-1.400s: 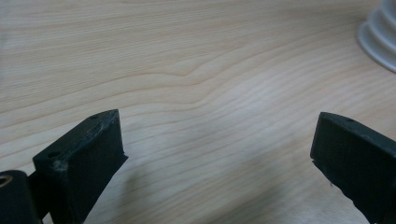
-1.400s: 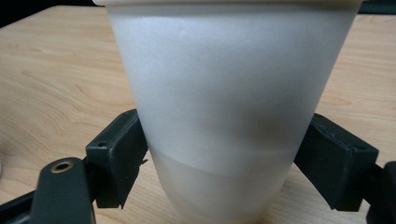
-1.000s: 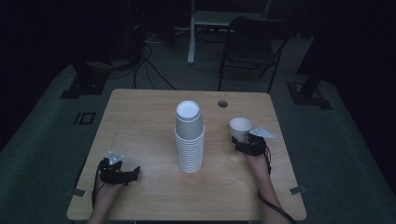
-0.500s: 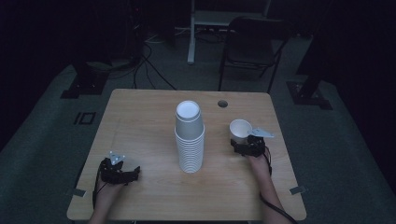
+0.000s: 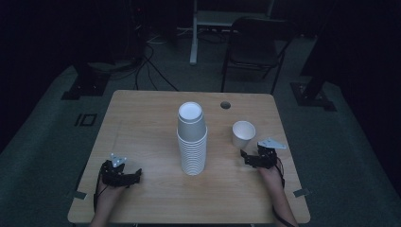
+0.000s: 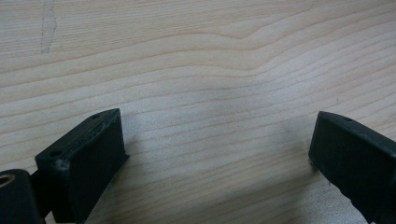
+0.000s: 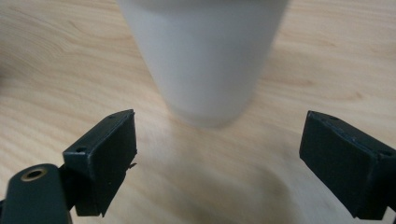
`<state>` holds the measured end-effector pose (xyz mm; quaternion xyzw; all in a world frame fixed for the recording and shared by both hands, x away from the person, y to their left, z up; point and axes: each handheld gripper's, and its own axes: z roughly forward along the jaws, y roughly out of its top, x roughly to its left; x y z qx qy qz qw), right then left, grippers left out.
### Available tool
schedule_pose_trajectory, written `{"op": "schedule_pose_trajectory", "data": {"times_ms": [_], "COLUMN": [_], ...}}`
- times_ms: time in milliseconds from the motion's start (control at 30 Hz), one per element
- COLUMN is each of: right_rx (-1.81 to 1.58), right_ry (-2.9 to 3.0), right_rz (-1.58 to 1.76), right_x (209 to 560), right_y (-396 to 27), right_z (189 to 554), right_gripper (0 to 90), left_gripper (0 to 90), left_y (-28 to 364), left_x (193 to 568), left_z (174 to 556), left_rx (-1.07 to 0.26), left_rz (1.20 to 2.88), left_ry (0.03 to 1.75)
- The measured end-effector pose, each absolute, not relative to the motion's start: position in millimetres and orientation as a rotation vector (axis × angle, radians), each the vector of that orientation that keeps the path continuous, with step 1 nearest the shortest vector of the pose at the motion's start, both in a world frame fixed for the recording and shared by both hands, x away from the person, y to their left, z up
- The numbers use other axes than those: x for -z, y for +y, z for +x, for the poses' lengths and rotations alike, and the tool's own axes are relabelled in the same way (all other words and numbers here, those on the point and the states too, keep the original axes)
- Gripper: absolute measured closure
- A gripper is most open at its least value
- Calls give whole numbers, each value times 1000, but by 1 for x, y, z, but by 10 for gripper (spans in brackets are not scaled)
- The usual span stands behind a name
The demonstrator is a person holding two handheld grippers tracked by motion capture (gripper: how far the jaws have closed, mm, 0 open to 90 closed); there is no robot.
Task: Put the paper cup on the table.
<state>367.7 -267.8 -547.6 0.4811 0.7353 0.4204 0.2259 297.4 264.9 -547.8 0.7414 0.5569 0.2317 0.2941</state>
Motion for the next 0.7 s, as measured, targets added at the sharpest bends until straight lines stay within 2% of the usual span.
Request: {"op": "schedule_pose_trajectory", "data": {"times_ms": [700], "right_rx": [-1021], "right_ry": [1914], "right_rz": [1488], "right_x": [548], "right_y": [-306], "right_z": [314], "right_gripper": [106], "left_gripper": [40], "left_y": [265], "left_x": [548], "left_z": [297], "left_rx": [-618], "left_rz": [1975], "left_ry": [1485]}}
